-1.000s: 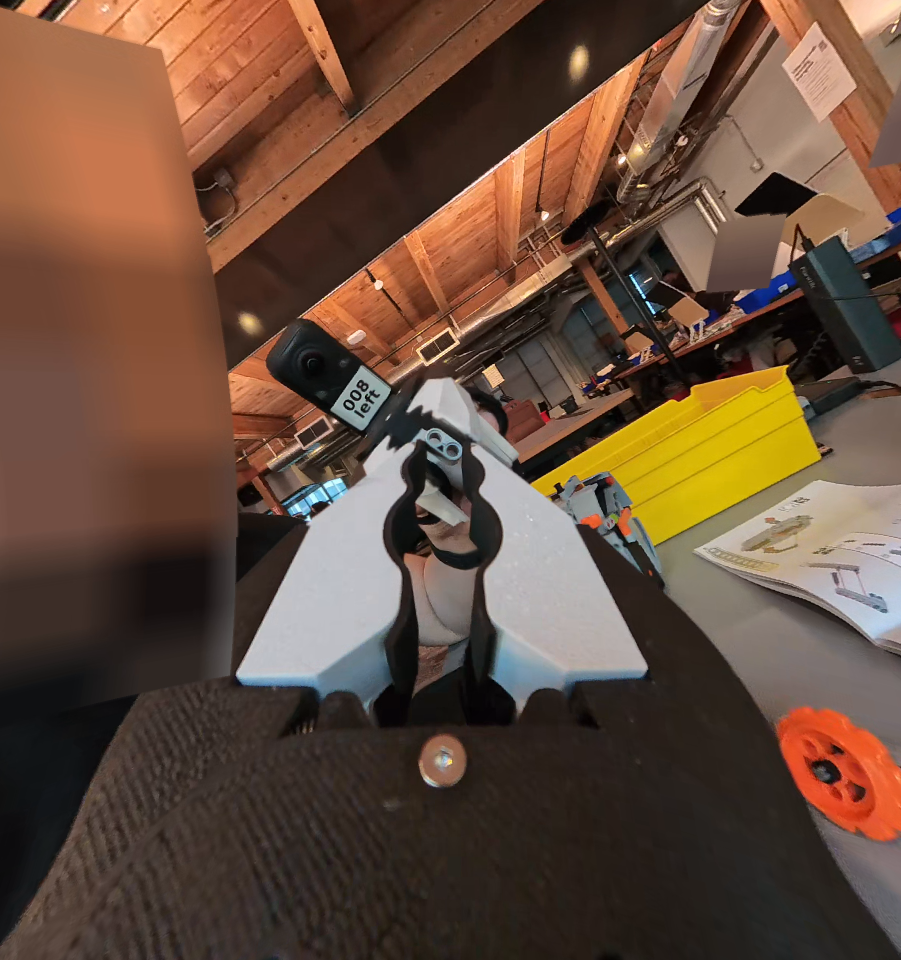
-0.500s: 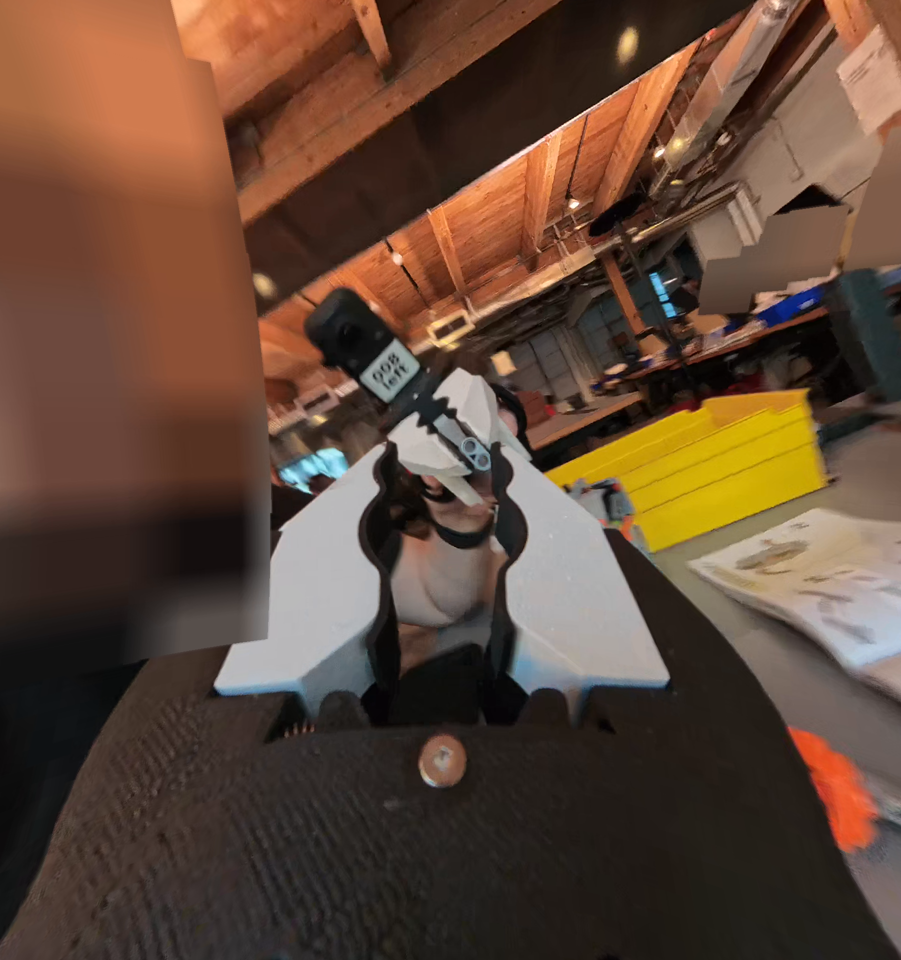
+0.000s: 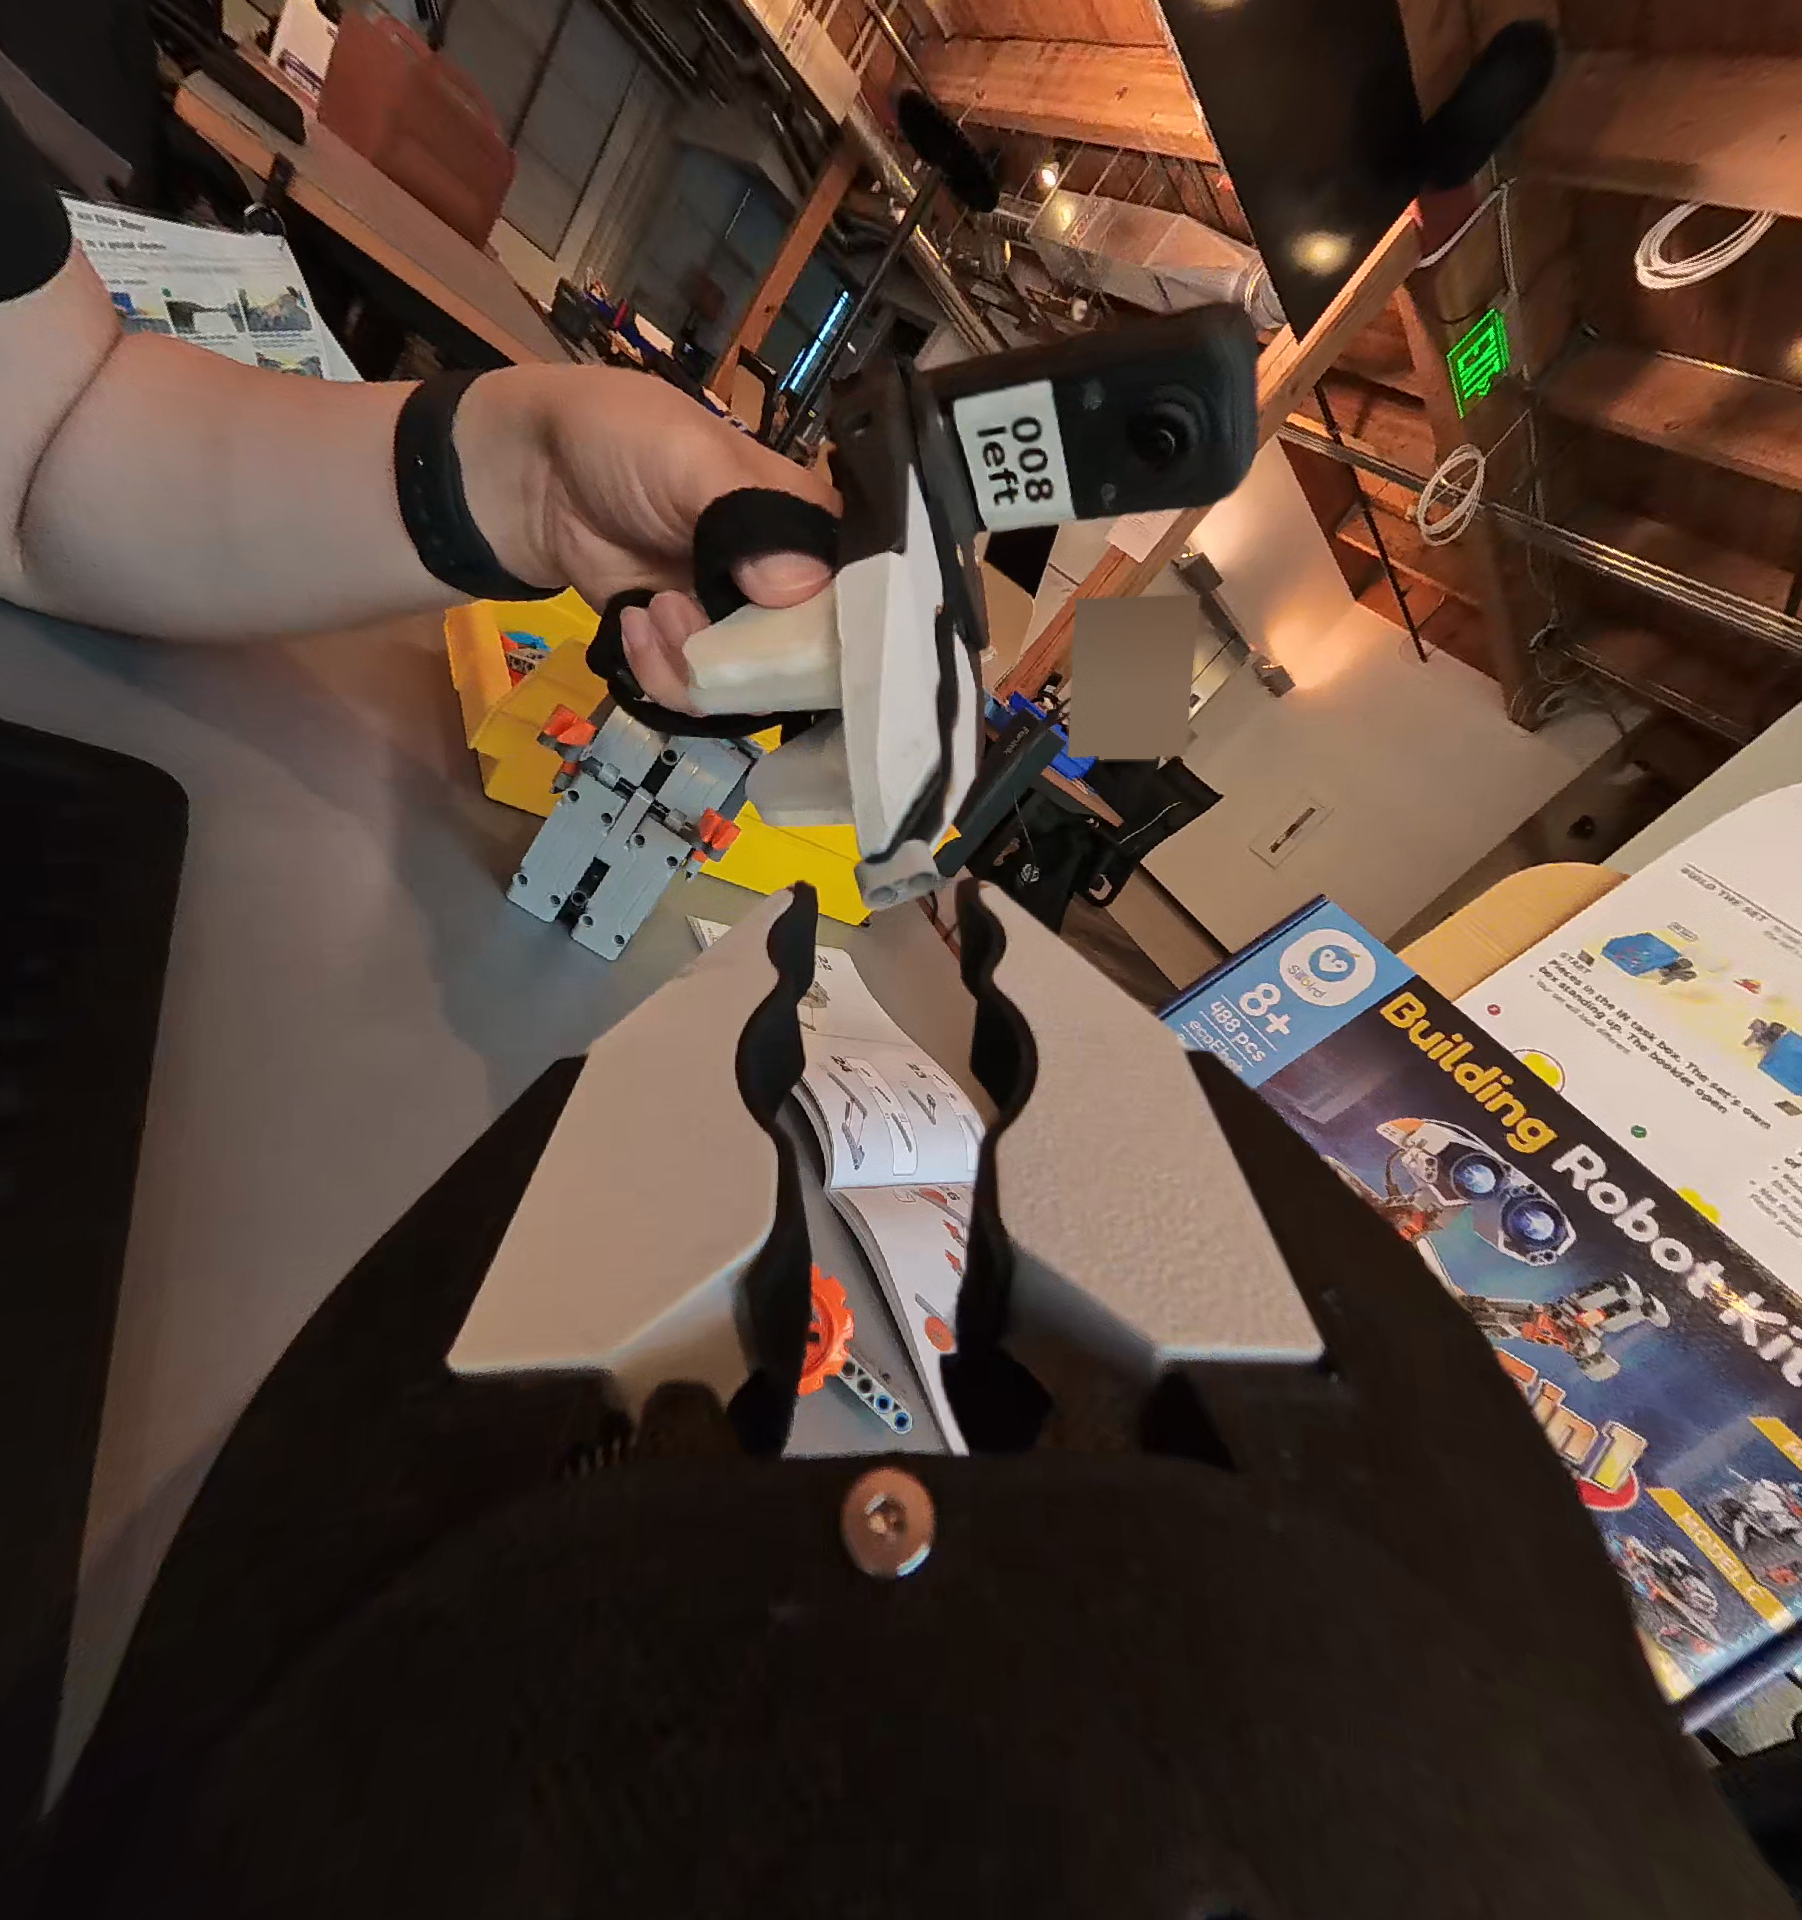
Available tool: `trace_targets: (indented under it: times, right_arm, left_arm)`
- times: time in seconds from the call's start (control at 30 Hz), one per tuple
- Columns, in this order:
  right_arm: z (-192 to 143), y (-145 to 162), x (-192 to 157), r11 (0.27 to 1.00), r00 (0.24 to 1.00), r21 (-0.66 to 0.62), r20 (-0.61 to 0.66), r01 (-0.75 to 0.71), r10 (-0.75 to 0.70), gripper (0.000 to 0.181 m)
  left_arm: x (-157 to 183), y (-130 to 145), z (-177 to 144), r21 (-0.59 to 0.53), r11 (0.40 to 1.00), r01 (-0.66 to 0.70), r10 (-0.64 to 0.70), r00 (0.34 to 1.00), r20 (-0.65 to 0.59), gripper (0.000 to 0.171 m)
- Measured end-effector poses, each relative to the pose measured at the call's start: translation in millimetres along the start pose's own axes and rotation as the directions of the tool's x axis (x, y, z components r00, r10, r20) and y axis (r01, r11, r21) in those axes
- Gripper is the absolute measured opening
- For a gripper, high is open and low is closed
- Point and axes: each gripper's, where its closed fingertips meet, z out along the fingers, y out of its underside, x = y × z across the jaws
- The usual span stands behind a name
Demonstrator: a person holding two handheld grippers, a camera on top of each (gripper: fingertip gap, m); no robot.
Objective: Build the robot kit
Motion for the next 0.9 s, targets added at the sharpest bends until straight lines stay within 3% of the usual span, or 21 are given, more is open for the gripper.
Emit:
trace_targets:
  times: [0.13, 0.8, 0.9]
  right_arm:
    - [2, 3, -2, 1.0, 1.0, -0.022, -0.001, 0.022, -0.022, 0.014]
    - [6, 11, 7, 0.996, 0.995, -0.086, -0.088, 0.034, -0.042, 0.014]
    - [5, 4, 10, 0.999, 0.995, -0.037, -0.1, 0.002, -0.006, 0.015]
  left_arm:
    - [-2, 4, 3, -0.024, 1.0, 0.014, -0.014, 1.0, -0.006, 0.005]
    - [-14, -6, 2, 0.054, 0.998, 0.023, -0.025, 0.999, 0.041, 0.005]
    - [-11, -12, -4, 0.072, 0.997, 0.009, -0.011, 0.999, 0.036, 0.006]
